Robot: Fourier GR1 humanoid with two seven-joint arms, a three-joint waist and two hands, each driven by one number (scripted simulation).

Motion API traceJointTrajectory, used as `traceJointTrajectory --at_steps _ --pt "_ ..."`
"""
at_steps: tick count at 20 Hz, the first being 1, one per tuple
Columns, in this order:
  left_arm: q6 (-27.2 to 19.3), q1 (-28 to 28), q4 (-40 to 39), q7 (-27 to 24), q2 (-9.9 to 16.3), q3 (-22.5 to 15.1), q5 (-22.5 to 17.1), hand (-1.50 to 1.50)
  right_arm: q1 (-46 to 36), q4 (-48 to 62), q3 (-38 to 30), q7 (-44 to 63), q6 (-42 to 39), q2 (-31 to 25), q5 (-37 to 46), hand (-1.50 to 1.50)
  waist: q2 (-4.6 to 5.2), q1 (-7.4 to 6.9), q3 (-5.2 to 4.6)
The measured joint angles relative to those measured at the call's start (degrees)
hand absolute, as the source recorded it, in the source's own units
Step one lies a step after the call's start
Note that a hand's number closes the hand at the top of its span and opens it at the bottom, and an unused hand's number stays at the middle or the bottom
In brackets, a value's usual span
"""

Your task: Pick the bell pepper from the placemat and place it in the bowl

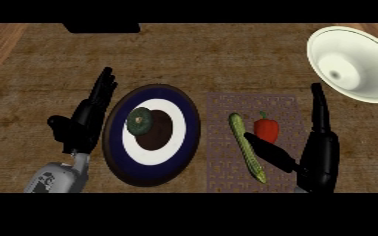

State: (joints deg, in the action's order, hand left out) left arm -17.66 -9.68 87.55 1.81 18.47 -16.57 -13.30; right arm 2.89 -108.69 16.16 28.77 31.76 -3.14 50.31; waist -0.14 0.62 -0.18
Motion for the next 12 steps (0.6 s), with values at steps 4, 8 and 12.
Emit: traceJointTrajectory --at_steps 4,8,12 --pt "1.0 0.4 0.4 0.3 0.3 0.4 0.2 0.0 -2.3 -3.8 -0.6 12.1 -9.8 1.1 2.8 -1.5 0.01 -0.33 0.05" --pt "1.6 0.4 0.6 0.5 0.0 1.1 0.6 0.0 -4.1 -5.0 -1.2 20.1 -17.7 1.7 2.6 -1.5 0.07 -0.51 0.1" --pt "1.2 -0.2 0.2 0.9 -1.8 0.9 2.2 0.0 -5.8 -0.6 -3.5 22.0 -21.2 1.7 0.0 -1.5 0.15 -0.62 0.16"
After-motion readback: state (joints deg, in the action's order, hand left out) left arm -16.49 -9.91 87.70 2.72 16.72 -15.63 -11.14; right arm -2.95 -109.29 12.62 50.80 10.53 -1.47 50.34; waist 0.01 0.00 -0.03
